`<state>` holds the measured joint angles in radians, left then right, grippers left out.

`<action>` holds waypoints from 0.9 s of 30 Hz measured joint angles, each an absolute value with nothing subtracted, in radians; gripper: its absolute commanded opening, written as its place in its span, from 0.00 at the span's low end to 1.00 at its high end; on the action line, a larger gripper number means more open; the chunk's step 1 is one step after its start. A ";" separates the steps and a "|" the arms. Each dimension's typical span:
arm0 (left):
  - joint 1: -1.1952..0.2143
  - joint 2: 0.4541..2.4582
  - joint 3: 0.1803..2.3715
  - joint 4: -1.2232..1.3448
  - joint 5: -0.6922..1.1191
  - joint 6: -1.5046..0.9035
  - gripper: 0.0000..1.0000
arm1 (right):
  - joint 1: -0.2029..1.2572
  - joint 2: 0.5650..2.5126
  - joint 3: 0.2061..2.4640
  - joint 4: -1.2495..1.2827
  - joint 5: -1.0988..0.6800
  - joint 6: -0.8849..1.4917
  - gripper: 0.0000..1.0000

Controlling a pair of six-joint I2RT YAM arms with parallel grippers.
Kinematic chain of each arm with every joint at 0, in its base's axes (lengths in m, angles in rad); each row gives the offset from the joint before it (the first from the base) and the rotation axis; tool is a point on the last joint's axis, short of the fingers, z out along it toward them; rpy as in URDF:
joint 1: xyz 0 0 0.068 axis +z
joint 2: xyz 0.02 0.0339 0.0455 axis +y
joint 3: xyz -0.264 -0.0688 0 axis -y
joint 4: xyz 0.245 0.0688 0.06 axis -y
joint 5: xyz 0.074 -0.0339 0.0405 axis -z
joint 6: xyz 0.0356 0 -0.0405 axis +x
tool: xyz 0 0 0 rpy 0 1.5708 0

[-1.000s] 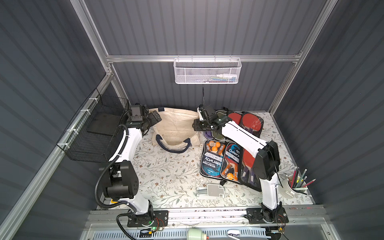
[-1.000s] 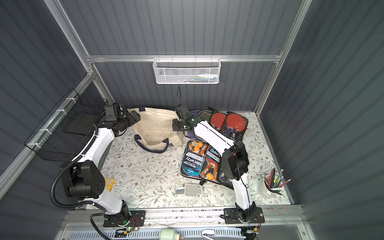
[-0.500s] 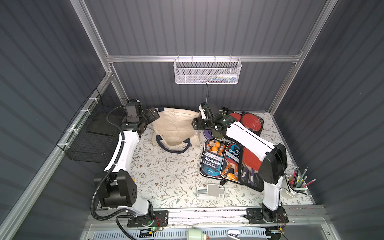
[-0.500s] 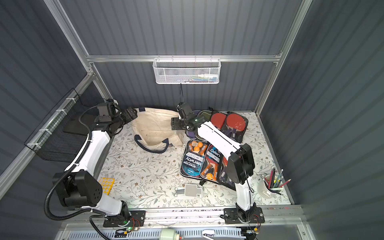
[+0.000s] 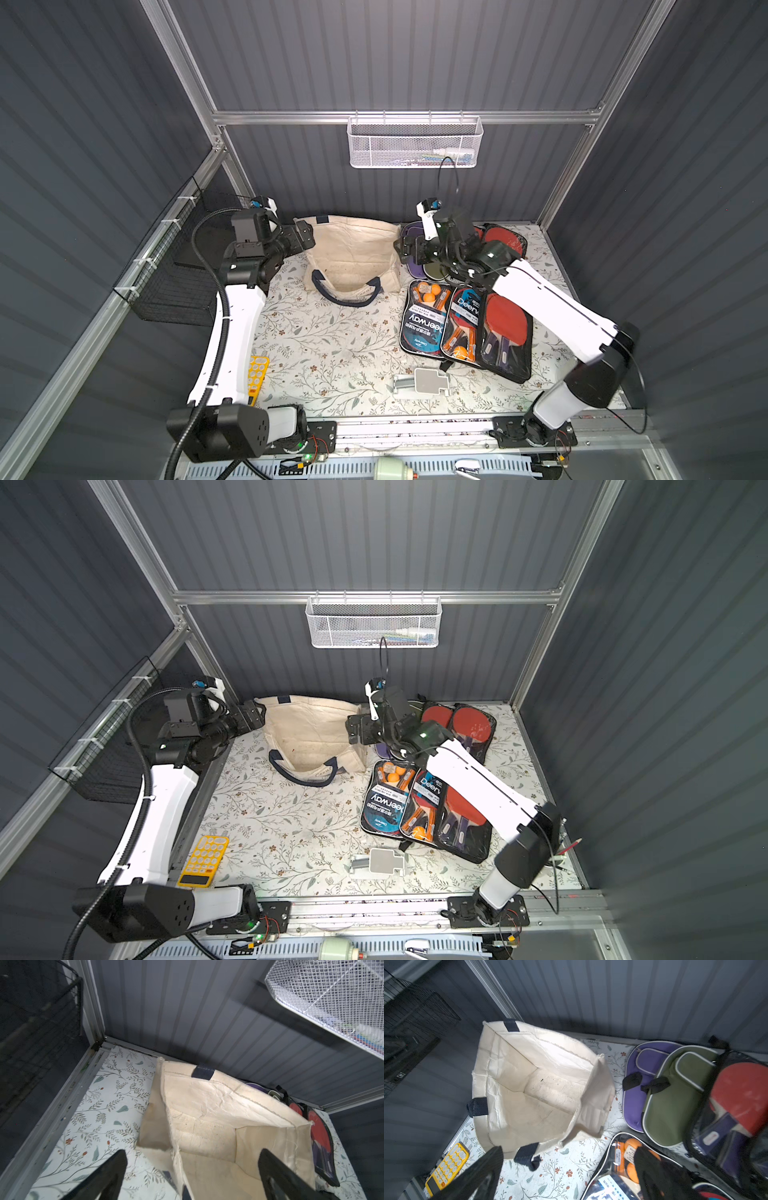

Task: Remove the ping pong set from the canvas bag
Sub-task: Adjust the canvas bag at the center of the board, then reset both arms

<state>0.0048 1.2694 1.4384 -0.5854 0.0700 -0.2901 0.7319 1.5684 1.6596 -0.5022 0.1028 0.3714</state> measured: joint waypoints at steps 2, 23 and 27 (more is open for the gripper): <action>0.001 1.213 1.406 -0.637 0.033 -0.277 1.00 | 0.726 1.489 1.621 -0.508 0.121 0.362 0.99; -0.008 0.949 0.988 -0.895 -0.064 -0.326 0.99 | 0.508 0.962 1.197 -0.693 0.140 0.392 0.99; -0.012 0.957 0.936 -0.837 -0.040 -0.345 1.00 | 0.476 0.964 1.190 -0.709 0.130 0.393 0.99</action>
<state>-0.0124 0.9569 0.9360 -0.8371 -0.0402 -0.3447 0.4759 0.9642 1.1904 -0.7086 0.1295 0.3927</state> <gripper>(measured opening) 0.995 0.990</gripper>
